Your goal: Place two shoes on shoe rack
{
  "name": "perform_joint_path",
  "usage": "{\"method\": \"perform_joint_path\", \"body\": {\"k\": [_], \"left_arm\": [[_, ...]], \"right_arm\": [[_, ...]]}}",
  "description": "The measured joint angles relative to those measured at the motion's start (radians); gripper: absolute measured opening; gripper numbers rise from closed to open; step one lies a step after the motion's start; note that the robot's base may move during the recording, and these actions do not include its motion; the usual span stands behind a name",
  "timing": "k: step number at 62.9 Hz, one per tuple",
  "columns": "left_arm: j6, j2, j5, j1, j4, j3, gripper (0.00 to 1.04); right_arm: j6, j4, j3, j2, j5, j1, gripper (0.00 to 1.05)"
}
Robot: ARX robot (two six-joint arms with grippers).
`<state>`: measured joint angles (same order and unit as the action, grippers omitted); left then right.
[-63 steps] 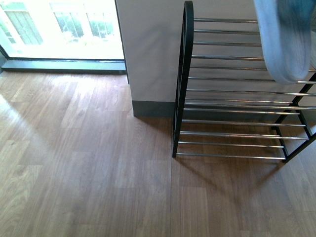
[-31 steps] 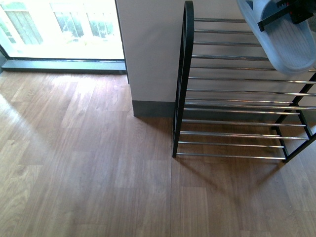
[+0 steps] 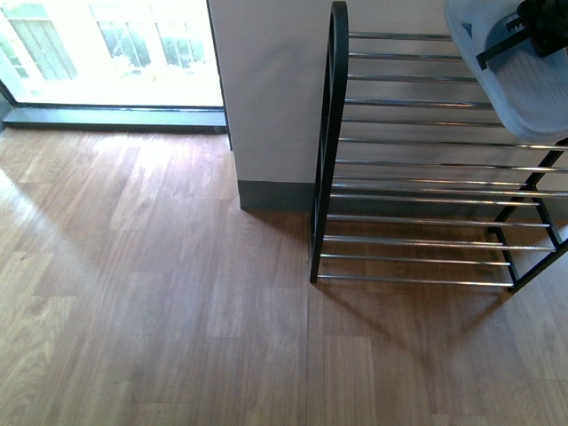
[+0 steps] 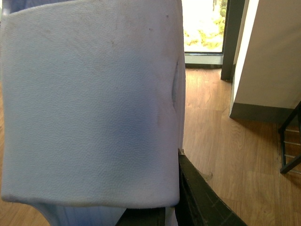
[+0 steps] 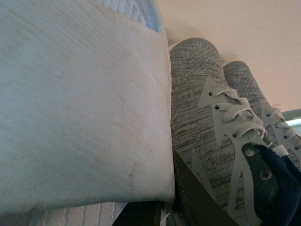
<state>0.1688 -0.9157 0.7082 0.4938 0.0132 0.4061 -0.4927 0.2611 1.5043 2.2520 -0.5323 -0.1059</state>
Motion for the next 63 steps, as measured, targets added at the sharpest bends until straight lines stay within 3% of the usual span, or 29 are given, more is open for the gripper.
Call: {"method": "perform_joint_path", "body": {"k": [44,63], "left_arm": [[0.0,0.0,0.0,0.0,0.0,0.0,0.02],[0.0,0.0,0.0,0.0,0.0,0.0,0.02]], "right_arm": [[-0.002,-0.026,0.125,0.087,-0.026,0.01,0.02],[0.007,0.01,0.094,0.072,0.022,0.009,0.43]]}}
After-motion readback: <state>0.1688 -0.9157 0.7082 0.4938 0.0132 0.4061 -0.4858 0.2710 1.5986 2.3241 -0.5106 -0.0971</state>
